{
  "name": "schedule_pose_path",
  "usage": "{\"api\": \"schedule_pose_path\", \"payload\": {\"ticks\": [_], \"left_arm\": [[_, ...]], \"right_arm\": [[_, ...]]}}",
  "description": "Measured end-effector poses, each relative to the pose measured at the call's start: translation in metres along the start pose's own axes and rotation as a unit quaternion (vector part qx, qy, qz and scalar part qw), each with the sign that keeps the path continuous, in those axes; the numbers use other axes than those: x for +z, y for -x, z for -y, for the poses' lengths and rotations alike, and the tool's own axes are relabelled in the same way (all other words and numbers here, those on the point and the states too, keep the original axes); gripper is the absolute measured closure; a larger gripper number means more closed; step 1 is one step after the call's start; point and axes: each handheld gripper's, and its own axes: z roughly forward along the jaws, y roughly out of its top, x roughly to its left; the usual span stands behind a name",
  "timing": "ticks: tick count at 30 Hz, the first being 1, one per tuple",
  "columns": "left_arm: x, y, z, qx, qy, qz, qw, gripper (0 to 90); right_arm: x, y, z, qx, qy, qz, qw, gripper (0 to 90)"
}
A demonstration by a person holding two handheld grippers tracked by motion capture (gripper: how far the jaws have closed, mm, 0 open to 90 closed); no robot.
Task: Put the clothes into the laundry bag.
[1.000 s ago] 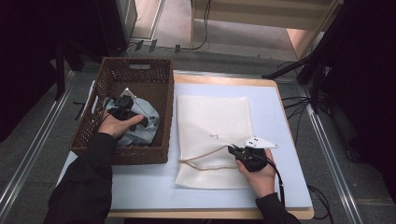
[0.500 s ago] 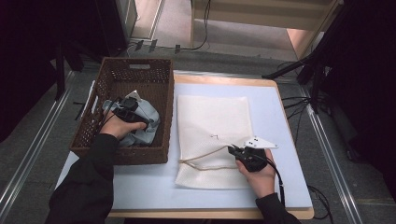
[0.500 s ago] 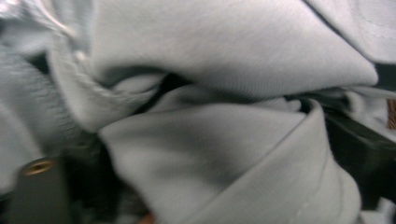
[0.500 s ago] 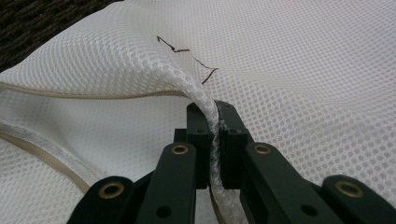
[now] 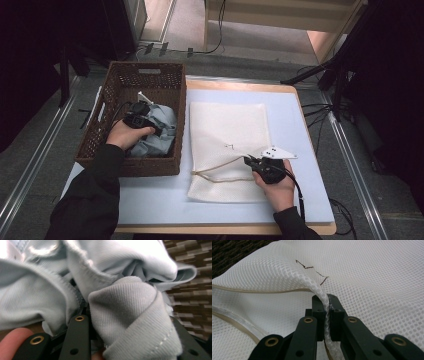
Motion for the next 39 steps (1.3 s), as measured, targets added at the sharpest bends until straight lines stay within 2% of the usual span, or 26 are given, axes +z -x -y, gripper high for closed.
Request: {"api": "schedule_pose_path", "payload": {"ticks": [1, 2, 4, 5, 6, 8, 10, 12, 14, 17, 20, 22, 24, 27, 30, 32, 33, 34, 36, 37, 38, 39], "left_arm": [[0.001, 0.003, 0.000, 0.013, 0.001, -0.012, 0.9998, 59.8], [0.002, 0.006, -0.001, 0.024, 0.001, -0.033, 0.9992, 56.7], [0.000, 0.009, -0.002, 0.027, 0.011, -0.061, 0.9977, 44.7], [-0.003, 0.010, -0.003, 0.029, 0.021, -0.082, 0.9960, 38.6], [-0.004, 0.011, -0.003, 0.028, 0.023, -0.093, 0.9950, 32.3], [0.000, 0.011, -0.004, 0.027, 0.014, -0.097, 0.9948, 22.6], [0.008, 0.013, -0.004, 0.040, -0.020, -0.100, 0.9940, 13.4], [0.018, 0.019, -0.002, 0.062, -0.047, -0.111, 0.9907, 11.0], [0.023, 0.021, 0.000, 0.082, -0.061, -0.121, 0.9873, 10.9], [0.028, 0.023, 0.002, 0.104, -0.069, -0.132, 0.9833, 12.3], [0.029, 0.025, 0.003, 0.111, -0.069, -0.140, 0.9815, 15.4], [0.028, 0.027, 0.003, 0.121, -0.067, -0.146, 0.9796, 20.9], [0.026, 0.031, 0.003, 0.125, -0.067, -0.142, 0.9796, 34.0], [0.024, 0.032, 0.004, 0.125, -0.064, -0.146, 0.9794, 45.6], [0.019, 0.032, 0.002, 0.122, -0.063, -0.135, 0.9813, 60.5], [0.015, 0.032, 0.001, 0.116, -0.062, -0.120, 0.9840, 64.1], [0.013, 0.033, 0.002, 0.125, -0.057, -0.115, 0.9837, 65.0], [0.012, 0.036, 0.002, 0.129, -0.048, -0.102, 0.9852, 65.5], [0.008, 0.039, 0.001, 0.138, -0.038, -0.091, 0.9855, 66.0], [0.005, 0.038, 0.001, 0.130, -0.030, -0.088, 0.9872, 66.1], [0.001, 0.036, 0.000, 0.116, -0.017, -0.079, 0.9900, 66.1], [-0.002, 0.035, -0.001, 0.109, -0.006, -0.073, 0.9913, 66.2]], "right_arm": [[0.000, 0.000, 0.000, 0.000, 0.000, 0.000, 1.0000, 86.4], [0.000, 0.000, 0.000, 0.000, 0.000, 0.000, 1.0000, 86.4], [0.000, 0.000, 0.000, -0.001, -0.001, 0.000, 1.0000, 86.4], [0.000, 0.000, 0.000, -0.001, 0.000, 0.000, 1.0000, 86.4], [0.000, 0.000, 0.001, -0.001, -0.001, 0.000, 1.0000, 86.4], [0.000, 0.000, 0.001, 0.000, -0.002, -0.001, 1.0000, 86.4], [0.001, 0.000, 0.001, -0.001, -0.003, -0.001, 1.0000, 86.4], [0.001, 0.000, 0.001, 0.000, -0.003, -0.001, 1.0000, 86.4], [0.001, 0.000, 0.001, 0.000, -0.003, -0.001, 1.0000, 86.4], [0.001, 0.000, 0.001, -0.001, -0.003, -0.001, 1.0000, 86.4], [0.001, 0.000, 0.002, 0.000, -0.004, -0.001, 1.0000, 86.4], [0.001, 0.000, 0.002, 0.000, -0.005, -0.002, 1.0000, 86.4], [0.001, 0.000, 0.002, 0.000, -0.005, -0.001, 1.0000, 86.4], [0.001, 0.000, 0.001, -0.001, -0.004, -0.001, 1.0000, 86.4], [0.002, 0.000, 0.001, -0.001, -0.004, 0.000, 1.0000, 86.4], [0.002, 0.000, 0.001, 0.000, -0.004, -0.001, 1.0000, 86.4], [0.002, 0.000, 0.001, 0.000, -0.005, -0.001, 1.0000, 86.4], [0.002, 0.000, 0.002, 0.000, -0.005, -0.001, 1.0000, 86.4], [0.002, 0.000, 0.002, 0.000, -0.005, 0.000, 1.0000, 86.4], [0.002, 0.000, 0.002, 0.000, -0.005, -0.001, 1.0000, 86.4], [0.002, 0.000, 0.002, 0.001, -0.005, -0.001, 1.0000, 86.4], [0.003, 0.000, 0.002, 0.001, -0.005, 0.000, 1.0000, 86.4]]}}
